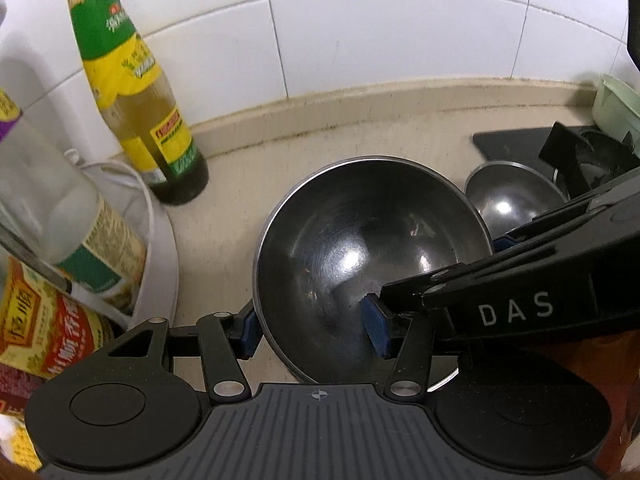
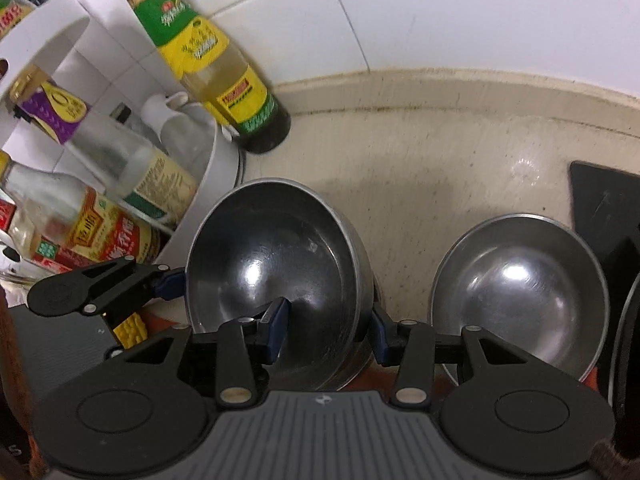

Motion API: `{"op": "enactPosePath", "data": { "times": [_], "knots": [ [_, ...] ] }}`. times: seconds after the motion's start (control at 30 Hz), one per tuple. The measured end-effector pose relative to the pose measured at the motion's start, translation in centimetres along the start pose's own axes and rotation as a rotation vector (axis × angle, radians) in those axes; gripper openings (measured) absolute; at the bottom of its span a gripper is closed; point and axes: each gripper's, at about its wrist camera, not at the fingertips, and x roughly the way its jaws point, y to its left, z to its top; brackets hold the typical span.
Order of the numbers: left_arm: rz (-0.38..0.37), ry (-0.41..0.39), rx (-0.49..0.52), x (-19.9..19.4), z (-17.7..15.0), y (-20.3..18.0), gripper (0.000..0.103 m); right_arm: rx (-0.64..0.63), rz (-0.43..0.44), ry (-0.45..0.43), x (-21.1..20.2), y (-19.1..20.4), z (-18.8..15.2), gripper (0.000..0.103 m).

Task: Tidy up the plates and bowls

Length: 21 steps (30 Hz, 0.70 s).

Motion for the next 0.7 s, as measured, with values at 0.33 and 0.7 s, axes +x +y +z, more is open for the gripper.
{"op": "enactPosePath", "data": {
  "times": [0.33, 0.7],
  "knots": [
    [-0.009, 0.026, 0.000, 1.1, -0.9, 0.5, 0.067, -0.006, -0.007, 0.046, 1.7, -0.4, 0.1, 0.040],
    [0.017, 0.040, -0.013, 1.1, -1.8, 1.6, 0.074, -0.117, -0.104, -0.069, -0.6, 0.7, -0.3, 0.047]
  ]
}}
